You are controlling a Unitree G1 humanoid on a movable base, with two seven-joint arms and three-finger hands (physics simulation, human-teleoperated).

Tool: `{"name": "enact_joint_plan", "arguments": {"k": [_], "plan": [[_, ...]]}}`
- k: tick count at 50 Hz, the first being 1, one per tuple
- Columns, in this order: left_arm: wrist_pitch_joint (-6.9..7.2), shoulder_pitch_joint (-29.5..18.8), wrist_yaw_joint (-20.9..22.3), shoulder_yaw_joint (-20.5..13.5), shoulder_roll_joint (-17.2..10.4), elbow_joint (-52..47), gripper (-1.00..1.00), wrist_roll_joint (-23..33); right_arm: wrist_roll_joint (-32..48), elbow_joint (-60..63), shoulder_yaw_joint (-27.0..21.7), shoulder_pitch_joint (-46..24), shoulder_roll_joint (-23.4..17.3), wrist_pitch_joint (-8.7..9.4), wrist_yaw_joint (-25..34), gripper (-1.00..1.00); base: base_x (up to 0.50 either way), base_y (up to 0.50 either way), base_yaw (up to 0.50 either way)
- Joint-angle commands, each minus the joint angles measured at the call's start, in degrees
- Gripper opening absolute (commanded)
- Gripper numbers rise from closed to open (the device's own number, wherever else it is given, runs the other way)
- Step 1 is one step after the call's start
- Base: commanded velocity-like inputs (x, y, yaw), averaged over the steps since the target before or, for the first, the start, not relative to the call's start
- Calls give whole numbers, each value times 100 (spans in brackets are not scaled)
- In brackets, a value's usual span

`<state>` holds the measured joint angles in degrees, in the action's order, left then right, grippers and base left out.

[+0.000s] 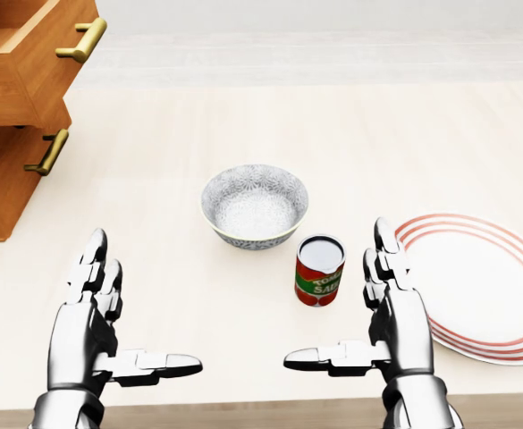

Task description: Put the bowl on the plate.

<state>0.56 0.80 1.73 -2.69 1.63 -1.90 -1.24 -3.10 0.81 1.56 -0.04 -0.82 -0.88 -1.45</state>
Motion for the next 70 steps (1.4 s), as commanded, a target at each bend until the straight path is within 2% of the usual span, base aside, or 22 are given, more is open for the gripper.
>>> {"name": "enact_joint_plan", "arguments": {"k": [1, 14, 18, 21, 25, 27, 34, 49, 55, 59, 62, 67, 70], "plan": [[-17, -119, 204, -93, -140, 176, 100, 103, -198, -69, -165, -44, -371, 108, 85, 100, 0, 0, 0], [24, -124, 67, -38, -274, 74, 100, -51, 17, 251, -453, 66, -127, 187, 366, 100, 0, 0, 0], [81, -45, 73, -35, -294, -91, 100, -70, 68, 533, -458, 168, -123, 387, 405, 100, 0, 0, 0], [211, 20, 85, -50, -313, -323, 100, -90, 123, 843, -473, 269, -112, 588, 386, 100, 0, 0, 0], [420, 120, 141, -81, -342, -678, 100, -133, 106, 1223, -503, 395, -114, 588, 470, 100, 0, 0, 0], [444, 151, 159, -83, -347, -785, 100, -116, 91, 1339, -530, 421, -114, 588, 512, 100, 0, 0, 0], [444, 175, 218, -159, -367, -1052, 100, -120, 72, 1772, -625, 531, -119, 588, 632, 100, 0, -7, 0], [444, 180, 396, -347, -421, -1444, 100, -227, 168, 2141, -702, 654, -100, 588, 827, 100, 0, -49, 0], [444, 180, 474, -588, -523, -1949, 100, -344, 162, 2288, -791, 704, -107, 588, 880, 100, 0, -50, 0], [444, 288, 594, -924, -571, -2288, 100, -541, 81, 2601, -907, 789, -107, 588, 941, 100, 0, -50, 0], [444, 278, 474, -1210, -581, -2578, 100, -602, 38, 2746, -1007, 850, -103, 588, 989, 100, 0, -49, 0], [444, 386, 672, -1389, -697, -3021, 100, -663, -24, 2849, -1165, 877, -104, 588, 1047, 100, 0, -45, 0], [444, 447, 802, -1770, -767, -3516, 100, -849, -109, 3139, -1342, 927, -119, 588, 1088, 100, 0, -27, 0]]}}
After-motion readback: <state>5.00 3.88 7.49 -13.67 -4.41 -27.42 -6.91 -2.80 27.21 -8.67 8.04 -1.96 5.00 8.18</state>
